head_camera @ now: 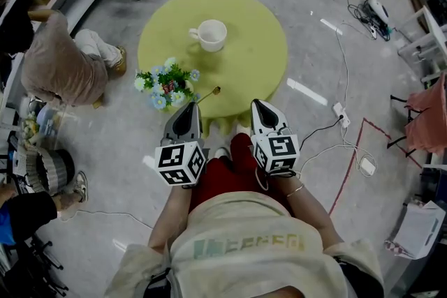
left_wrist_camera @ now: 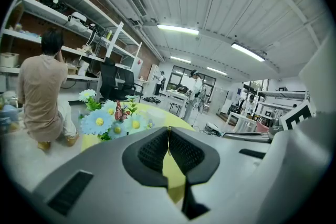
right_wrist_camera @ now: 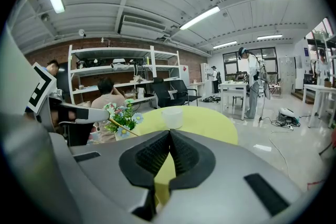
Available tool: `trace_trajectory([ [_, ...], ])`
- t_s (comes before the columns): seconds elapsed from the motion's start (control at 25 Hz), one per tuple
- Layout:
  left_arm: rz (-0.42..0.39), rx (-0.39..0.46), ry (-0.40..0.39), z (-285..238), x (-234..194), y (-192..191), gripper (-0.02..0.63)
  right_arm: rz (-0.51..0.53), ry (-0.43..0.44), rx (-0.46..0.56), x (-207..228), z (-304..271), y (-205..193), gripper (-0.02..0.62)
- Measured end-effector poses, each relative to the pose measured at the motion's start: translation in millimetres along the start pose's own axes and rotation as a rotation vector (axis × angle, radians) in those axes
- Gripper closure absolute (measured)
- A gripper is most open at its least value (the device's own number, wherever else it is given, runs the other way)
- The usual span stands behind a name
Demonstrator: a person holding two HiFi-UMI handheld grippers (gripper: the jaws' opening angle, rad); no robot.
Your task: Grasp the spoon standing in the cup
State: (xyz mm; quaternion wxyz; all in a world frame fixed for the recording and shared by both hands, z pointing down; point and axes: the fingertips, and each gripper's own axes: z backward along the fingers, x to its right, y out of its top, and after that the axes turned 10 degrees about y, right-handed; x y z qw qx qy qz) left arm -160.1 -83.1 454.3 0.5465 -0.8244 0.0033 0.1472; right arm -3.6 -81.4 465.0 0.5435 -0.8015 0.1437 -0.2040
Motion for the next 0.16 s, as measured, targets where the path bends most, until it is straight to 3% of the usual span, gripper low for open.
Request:
trace_trajectory([
  [0.16, -0.003, 0.003, -0.004, 0.4, -0.8, 0.0, 0.578, -0.002, 0.0, 0.003, -1.4, -0.7, -0.8, 0.56],
])
